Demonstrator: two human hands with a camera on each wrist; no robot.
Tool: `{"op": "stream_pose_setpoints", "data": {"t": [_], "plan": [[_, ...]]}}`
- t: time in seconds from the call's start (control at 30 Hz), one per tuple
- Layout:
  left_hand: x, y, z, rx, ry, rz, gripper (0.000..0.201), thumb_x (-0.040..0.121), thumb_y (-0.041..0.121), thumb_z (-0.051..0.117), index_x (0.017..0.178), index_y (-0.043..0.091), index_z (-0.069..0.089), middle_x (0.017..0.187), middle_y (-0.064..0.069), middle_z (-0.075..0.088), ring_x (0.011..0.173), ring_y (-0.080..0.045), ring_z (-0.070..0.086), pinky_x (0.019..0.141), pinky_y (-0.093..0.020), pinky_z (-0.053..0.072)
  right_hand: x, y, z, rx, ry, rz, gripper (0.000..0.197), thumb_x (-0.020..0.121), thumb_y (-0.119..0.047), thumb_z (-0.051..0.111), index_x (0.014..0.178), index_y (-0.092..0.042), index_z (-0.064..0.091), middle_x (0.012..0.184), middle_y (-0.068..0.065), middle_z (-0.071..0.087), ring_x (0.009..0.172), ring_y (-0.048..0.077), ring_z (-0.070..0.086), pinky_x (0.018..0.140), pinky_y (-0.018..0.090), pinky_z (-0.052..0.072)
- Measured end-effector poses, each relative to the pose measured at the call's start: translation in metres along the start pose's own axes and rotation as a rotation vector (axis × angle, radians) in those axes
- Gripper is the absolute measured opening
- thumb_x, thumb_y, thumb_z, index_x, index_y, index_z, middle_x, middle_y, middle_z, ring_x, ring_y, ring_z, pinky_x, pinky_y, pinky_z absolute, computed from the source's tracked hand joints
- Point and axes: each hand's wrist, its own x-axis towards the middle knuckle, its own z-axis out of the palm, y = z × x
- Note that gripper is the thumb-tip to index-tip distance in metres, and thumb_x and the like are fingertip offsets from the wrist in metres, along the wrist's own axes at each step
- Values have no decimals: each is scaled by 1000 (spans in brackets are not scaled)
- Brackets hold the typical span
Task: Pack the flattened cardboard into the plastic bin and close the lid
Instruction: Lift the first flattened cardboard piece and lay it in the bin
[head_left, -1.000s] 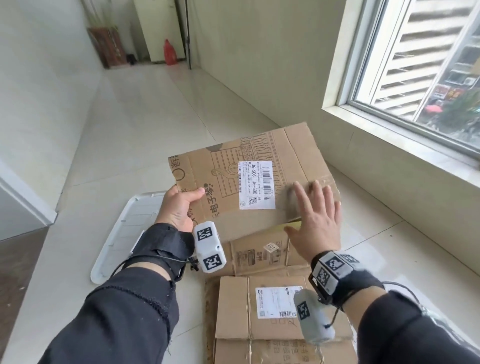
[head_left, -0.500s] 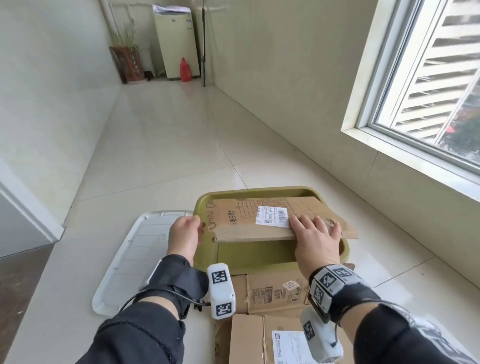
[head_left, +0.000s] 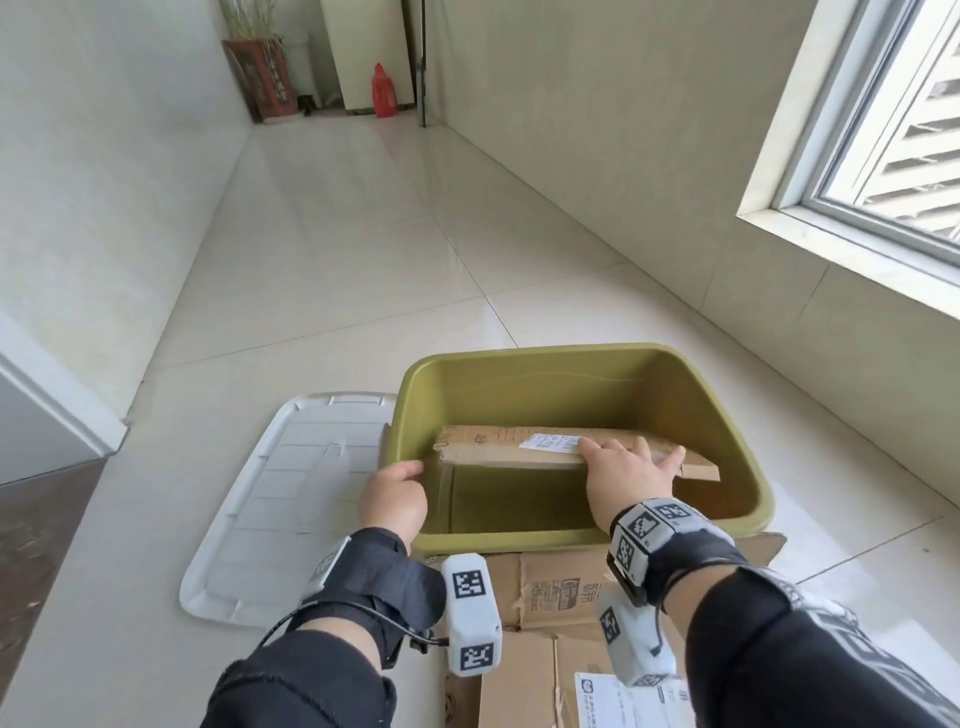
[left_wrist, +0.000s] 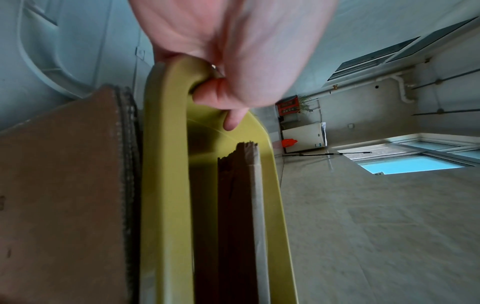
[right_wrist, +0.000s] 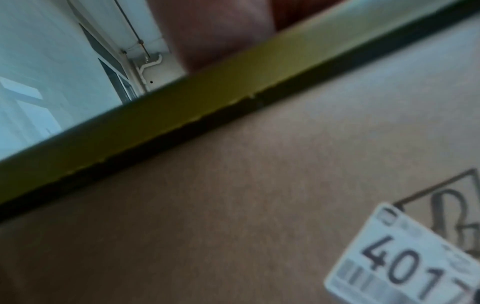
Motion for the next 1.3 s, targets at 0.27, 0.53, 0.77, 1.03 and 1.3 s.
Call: {"op": "stream_pose_setpoints", "data": {"t": [0.27,0.53,0.77,1.03,1.3], "plan": [[1,6,-3,8,-17,-34,60,86,-14,25,126,9,62,144,-10,50,133,-30,45,104,-31,37,12,-3,7,-146,-80,5,65,87,-6,33,145,-34,25,150,8,30,142,37,11,108,68,7],[-4,12,-4,-1,-19,-48,63,85,-18,24,127,8,62,141,-11,53,127,-29,49,87,-24,37,21,-6,17,-261,21,-29,40,88,-18,40,124,-31,53,118,9,43,112,28,39,89,44,39],[-5,11,-3,16,-10,-49,64,84,-17,24,126,12,63,141,-9,53,126,-29,51,86,-27,40,50,-4,35,-87,-400,5,10,76,-13,60,84,-11,64,72,4,58,76,27,63,80,36,54],[-9,10,-4,51,1,-35,67,82,-20,26,128,13,62,145,-8,50,132,-27,46,99,-29,40,67,-6,54,-131,-529,-74,10,75,-20,59,72,-11,60,82,6,64,85,30,64,85,41,55],[-20,2,-5,97,-17,-43,67,82,-21,28,126,14,63,147,-9,48,135,-28,44,103,-32,40,35,3,48,-111,-523,-108,23,85,-20,52,99,-7,63,85,6,62,86,28,61,83,35,52]]}}
